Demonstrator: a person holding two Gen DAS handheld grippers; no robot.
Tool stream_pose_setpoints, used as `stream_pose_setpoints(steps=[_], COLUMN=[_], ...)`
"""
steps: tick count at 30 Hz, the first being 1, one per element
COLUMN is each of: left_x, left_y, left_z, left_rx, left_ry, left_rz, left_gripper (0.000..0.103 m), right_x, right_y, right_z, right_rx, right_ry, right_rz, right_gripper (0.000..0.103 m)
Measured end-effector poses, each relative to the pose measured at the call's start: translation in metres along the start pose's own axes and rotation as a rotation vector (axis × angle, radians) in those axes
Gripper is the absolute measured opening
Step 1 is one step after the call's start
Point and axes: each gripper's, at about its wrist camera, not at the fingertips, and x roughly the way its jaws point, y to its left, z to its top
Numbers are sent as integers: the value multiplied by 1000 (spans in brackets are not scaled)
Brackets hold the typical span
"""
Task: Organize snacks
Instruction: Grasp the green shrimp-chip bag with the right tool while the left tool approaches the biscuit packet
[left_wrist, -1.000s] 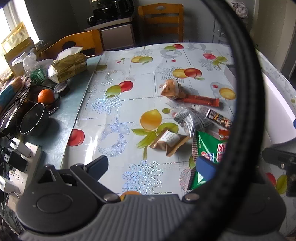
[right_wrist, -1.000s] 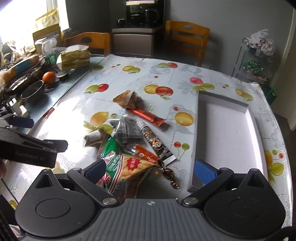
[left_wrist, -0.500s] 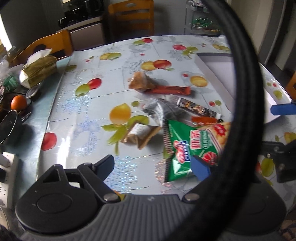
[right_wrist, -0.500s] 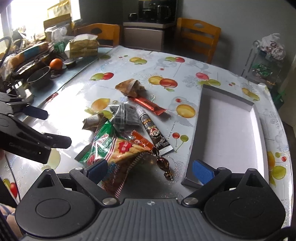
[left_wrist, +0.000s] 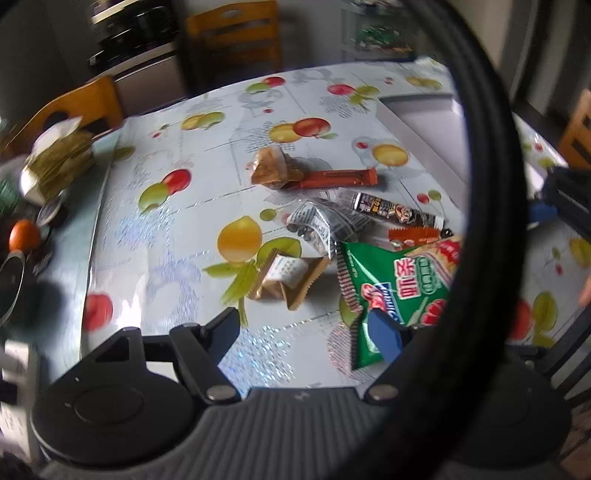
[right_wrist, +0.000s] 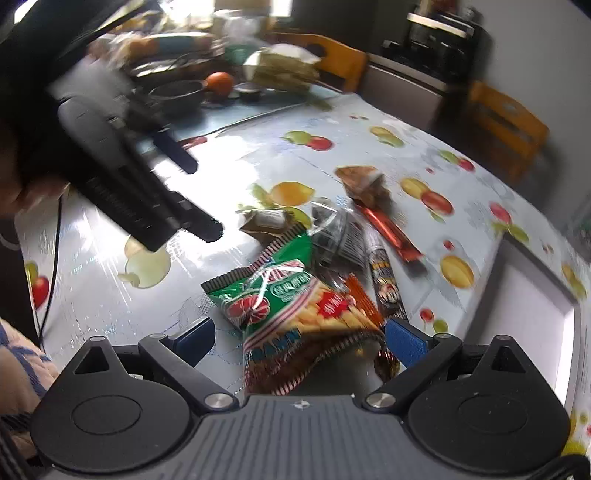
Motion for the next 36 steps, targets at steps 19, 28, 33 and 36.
stream_pose_setpoints(steps=[19,28,33,36], left_x=[70,94,102,105], left_y=[27,35,39,38], left_z=[22,23,26,27], left_rx=[195,172,166,169], left_ry=[43,69,71,54], left_rz=[-116,-171,-184,-206], left_gripper=[75,68,67,64], right_x=[53,69,75,80], right_y=[23,22,25,23], right_z=[17,20,21,20], right_rx=[-234,-230,-251,-242], right_ry=[76,139,159,172], right_rz=[-54,-21,-23,-29], right_gripper=[100,90,89,88])
